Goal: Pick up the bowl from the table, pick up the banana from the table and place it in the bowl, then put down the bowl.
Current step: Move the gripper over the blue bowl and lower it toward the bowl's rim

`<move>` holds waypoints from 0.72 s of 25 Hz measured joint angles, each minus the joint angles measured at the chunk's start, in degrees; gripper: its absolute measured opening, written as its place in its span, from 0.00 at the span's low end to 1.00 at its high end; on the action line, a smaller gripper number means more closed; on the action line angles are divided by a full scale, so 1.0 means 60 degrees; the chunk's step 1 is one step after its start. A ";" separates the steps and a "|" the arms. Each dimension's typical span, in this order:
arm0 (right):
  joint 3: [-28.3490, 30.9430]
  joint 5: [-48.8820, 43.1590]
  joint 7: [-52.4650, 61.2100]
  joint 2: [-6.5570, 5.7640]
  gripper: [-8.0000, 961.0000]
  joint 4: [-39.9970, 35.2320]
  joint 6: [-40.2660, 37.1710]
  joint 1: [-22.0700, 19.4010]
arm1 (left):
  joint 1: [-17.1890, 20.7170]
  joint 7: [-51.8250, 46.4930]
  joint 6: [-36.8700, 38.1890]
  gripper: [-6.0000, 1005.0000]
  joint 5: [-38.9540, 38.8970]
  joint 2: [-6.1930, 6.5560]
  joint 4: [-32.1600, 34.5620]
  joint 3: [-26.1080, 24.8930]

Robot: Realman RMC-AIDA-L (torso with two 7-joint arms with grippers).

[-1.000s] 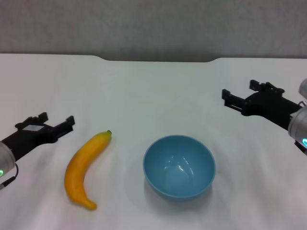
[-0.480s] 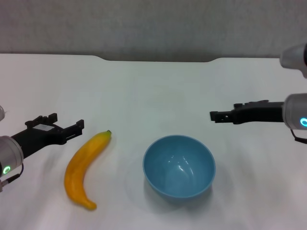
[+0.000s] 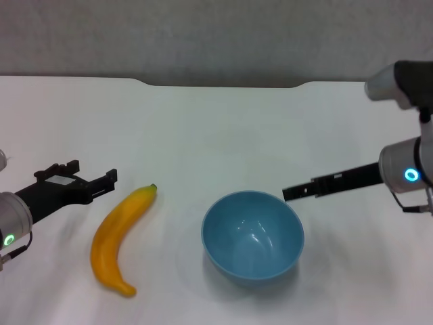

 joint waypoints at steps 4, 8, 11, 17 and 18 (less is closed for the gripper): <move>-0.0057 -0.0228 -0.0021 0.0035 0.92 0.0830 -0.0149 0.0369 | -0.0029 0.0001 0.0012 0.89 0.0000 0.0001 0.0001 -0.0030; -0.0110 -0.0207 -0.0086 0.0059 0.92 0.1155 -0.0309 0.0436 | -0.0110 0.0019 0.0019 0.89 0.0000 -0.0019 0.0035 -0.0034; -0.0118 -0.0138 -0.0148 0.0094 0.92 0.1318 -0.0370 0.0453 | -0.0131 0.0029 0.0019 0.89 0.0005 -0.0039 0.0037 -0.0035; -0.0586 0.0185 -0.0149 0.0124 0.92 0.1906 -0.0920 0.0566 | -0.0263 0.0033 0.0022 0.89 -0.0001 -0.0044 0.0147 -0.0035; -0.0754 0.0295 -0.0149 0.0126 0.92 0.1965 -0.1012 0.0601 | -0.0272 0.0034 0.0027 0.89 -0.0006 -0.0043 0.0173 -0.0036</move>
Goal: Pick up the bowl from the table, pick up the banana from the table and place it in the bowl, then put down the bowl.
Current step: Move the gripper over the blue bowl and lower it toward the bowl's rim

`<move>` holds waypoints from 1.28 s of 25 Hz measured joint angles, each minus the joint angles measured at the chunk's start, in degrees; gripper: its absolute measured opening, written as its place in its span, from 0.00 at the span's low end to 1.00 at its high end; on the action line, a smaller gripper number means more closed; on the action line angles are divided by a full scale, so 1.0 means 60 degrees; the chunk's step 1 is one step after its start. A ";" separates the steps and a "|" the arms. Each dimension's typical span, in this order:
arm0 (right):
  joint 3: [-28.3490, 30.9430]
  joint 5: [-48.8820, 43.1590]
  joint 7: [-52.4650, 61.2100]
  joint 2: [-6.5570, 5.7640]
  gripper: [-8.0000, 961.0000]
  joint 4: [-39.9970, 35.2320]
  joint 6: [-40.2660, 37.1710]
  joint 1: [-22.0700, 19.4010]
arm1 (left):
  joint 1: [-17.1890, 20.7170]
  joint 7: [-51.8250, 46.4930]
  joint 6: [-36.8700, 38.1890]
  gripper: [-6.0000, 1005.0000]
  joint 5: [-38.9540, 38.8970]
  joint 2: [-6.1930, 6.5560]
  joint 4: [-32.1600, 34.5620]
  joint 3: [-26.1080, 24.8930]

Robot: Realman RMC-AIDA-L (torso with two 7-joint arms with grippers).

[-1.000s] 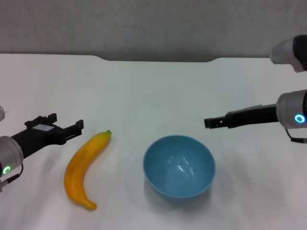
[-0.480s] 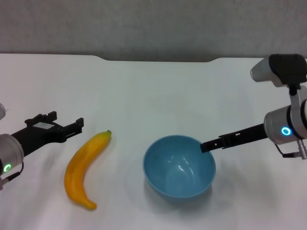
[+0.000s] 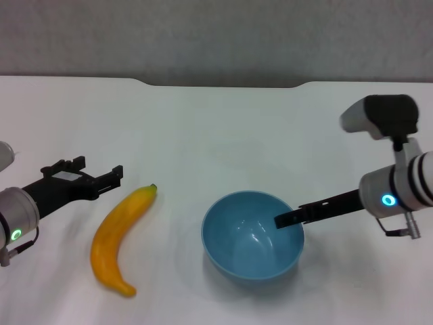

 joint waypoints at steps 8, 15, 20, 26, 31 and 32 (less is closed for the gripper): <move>-0.1040 0.0635 0.0005 0.0026 0.92 0.0103 -0.0464 0.0097 | -0.0103 0.0004 0.0021 0.89 -0.0098 -0.0013 0.0122 0.0001; -0.1324 0.0695 0.0063 0.0022 0.87 0.0143 -0.0501 0.0130 | -0.0107 -0.0017 0.0016 0.89 -0.0127 -0.0015 0.0122 0.0002; -0.1368 0.0666 0.0020 0.0021 0.84 0.0432 -0.0522 0.0209 | -0.0123 -0.0031 0.0011 0.89 -0.0128 -0.0015 0.0121 0.0007; -0.1378 0.0678 0.0010 0.0009 0.72 0.0287 -0.0641 0.0201 | -0.0115 0.0013 0.0008 0.89 -0.0288 -0.0004 0.0224 0.0001; -0.1383 0.0677 0.0006 0.0010 0.41 0.0244 -0.0865 0.0104 | -0.0107 0.0064 0.0014 0.89 -0.0344 0.0000 0.0330 0.0001; -0.1383 0.0677 0.0006 0.0011 0.36 0.0244 -0.0880 0.0103 | -0.0108 0.0065 0.0016 0.89 -0.0345 0.0000 0.0333 0.0001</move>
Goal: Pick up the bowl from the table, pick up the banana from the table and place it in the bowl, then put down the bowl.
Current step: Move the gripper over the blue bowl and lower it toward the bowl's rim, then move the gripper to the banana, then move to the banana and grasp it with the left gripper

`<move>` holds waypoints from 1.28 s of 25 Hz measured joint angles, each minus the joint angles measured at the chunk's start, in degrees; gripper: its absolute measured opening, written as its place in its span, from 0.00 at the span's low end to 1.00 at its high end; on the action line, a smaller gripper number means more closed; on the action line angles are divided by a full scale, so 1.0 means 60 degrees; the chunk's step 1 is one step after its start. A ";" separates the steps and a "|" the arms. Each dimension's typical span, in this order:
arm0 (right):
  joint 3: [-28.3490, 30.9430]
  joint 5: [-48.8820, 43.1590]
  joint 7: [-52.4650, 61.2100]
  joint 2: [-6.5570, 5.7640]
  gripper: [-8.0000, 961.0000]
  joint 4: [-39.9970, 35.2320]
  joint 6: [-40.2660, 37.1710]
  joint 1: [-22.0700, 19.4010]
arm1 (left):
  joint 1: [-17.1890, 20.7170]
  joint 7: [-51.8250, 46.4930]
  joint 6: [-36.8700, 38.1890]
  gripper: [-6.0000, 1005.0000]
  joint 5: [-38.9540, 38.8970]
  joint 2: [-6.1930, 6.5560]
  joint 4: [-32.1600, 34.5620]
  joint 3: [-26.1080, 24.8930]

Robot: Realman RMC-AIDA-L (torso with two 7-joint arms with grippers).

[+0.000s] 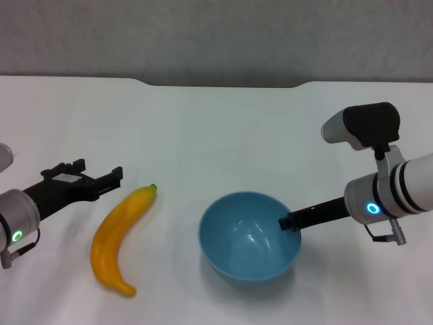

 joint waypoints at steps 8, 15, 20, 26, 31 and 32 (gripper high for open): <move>-0.0014 -0.0054 -0.0004 -0.0004 0.08 0.0047 -0.0131 -0.0027 | -0.0054 -0.0010 -0.0065 0.89 -0.0002 -0.0010 0.0007 0.0080; -0.0116 0.0019 -0.0003 0.0013 0.05 -0.0469 -0.0448 -0.0383 | -0.0038 -0.0242 -0.0371 0.89 0.0007 -0.0010 -0.0100 0.0093; -0.0041 -0.0029 -0.0003 -0.0049 0.05 -0.2009 -0.0467 -0.1296 | 0.0059 -0.1041 -0.1079 0.89 0.0336 0.0061 -0.0538 0.0117; 0.0206 -0.0105 -0.0003 -0.0077 0.05 -0.2937 -0.0460 -0.1851 | 0.0098 -0.3263 -0.0710 0.89 0.3386 0.0027 -0.1140 0.0134; 0.0380 -0.0208 -0.0002 -0.0080 0.06 -0.3332 -0.0430 -0.2081 | 0.0101 -0.4866 0.0648 0.89 0.4883 -0.0029 -0.1332 0.1015; 0.0405 -0.0212 0.0000 -0.0079 0.06 -0.3330 -0.0428 -0.2087 | 0.0100 -0.5039 0.0820 0.89 0.4923 -0.0029 -0.1333 0.1203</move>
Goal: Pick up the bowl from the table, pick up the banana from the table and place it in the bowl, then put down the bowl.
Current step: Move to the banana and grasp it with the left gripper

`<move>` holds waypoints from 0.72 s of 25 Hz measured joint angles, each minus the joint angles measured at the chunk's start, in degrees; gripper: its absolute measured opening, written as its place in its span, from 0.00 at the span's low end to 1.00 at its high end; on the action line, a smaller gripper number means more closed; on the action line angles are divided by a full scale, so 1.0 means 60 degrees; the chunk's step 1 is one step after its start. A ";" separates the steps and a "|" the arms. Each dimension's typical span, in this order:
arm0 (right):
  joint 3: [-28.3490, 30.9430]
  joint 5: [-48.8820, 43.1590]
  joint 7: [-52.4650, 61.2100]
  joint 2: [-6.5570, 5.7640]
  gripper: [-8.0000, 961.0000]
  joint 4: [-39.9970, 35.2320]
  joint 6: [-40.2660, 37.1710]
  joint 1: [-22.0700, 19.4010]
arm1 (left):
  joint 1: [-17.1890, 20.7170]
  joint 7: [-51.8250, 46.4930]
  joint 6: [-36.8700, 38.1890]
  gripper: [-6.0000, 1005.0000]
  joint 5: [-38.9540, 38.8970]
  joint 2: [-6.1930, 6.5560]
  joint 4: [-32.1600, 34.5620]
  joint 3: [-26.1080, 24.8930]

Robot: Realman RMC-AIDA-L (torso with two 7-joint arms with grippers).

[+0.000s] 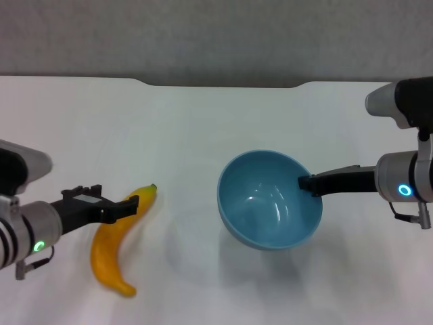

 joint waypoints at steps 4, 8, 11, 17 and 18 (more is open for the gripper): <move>0.0098 -0.0006 0.0000 0.0000 0.06 0.0007 0.0005 -0.0006 | -0.0051 -0.0413 0.0365 0.89 0.0031 -0.0013 0.0015 0.0723; 0.0101 -0.0006 0.0000 -0.0007 0.06 -0.0026 0.0009 0.0010 | -0.0077 -0.0437 0.0825 0.89 0.0066 0.0003 0.0126 0.1190; 0.0104 -0.0006 -0.0001 -0.0010 0.06 -0.0042 0.0018 -0.0009 | -0.0082 -0.0395 0.0857 0.89 0.0066 0.0010 0.0163 0.1199; 0.0109 -0.0005 -0.0003 -0.0013 0.07 -0.0120 0.0022 -0.0009 | -0.0281 -0.0303 0.1352 0.89 0.0069 0.0013 0.0698 0.1123; 0.0109 -0.0005 -0.0003 -0.0012 0.07 -0.0121 0.0022 -0.0009 | -0.0308 -0.0298 0.1428 0.89 0.0065 0.0010 0.0755 0.1136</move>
